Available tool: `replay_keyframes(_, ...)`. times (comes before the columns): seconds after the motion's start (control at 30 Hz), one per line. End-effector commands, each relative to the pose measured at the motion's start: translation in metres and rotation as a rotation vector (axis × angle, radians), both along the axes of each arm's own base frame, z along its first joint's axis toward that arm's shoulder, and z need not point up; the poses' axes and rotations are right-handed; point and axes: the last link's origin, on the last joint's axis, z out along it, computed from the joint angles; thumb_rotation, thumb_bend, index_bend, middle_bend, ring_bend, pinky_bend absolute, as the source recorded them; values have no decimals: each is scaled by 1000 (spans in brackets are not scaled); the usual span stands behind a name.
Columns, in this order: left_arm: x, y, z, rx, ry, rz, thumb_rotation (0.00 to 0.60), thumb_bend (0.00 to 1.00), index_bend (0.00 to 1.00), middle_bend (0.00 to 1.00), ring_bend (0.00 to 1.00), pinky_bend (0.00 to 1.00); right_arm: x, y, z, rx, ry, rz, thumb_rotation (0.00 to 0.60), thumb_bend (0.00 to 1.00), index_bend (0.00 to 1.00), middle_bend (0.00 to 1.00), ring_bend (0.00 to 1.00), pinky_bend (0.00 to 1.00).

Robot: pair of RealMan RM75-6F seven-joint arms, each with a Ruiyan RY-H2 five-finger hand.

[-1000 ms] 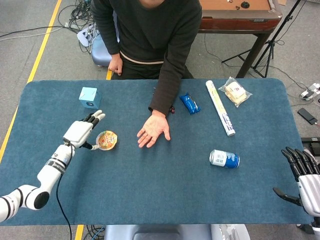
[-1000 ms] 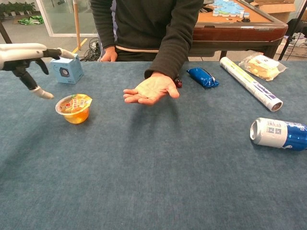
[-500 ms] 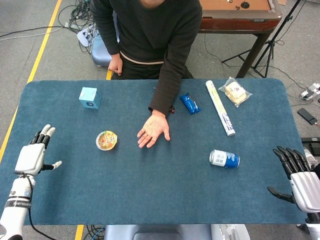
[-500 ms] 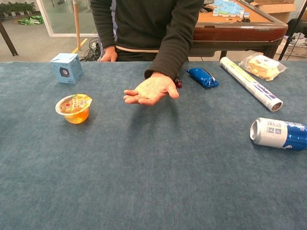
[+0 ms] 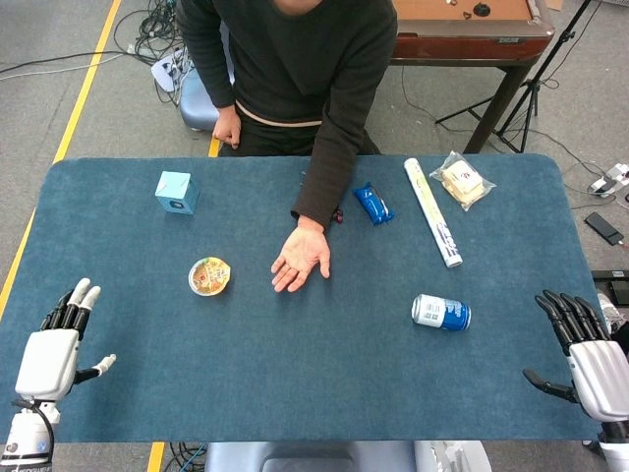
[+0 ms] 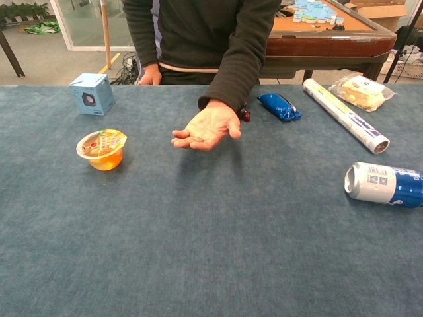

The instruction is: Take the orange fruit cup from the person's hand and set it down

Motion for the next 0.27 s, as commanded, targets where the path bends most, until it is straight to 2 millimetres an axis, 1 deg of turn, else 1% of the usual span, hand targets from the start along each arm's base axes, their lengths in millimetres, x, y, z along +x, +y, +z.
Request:
replay_keyframes(0.03, 4, -6, -5, 21, -20, -37, 600, 138, 0, 0, 0, 158, 0, 1, 0, -3, 0, -2, 600, 75, 16, 58, 0, 57)
replay_keyframes(0.27, 10, -11, -8, -14, -36, -61, 600, 138, 0, 0, 0, 156, 1, 3, 1, -12, 3, -4, 600, 75, 16, 58, 0, 57)
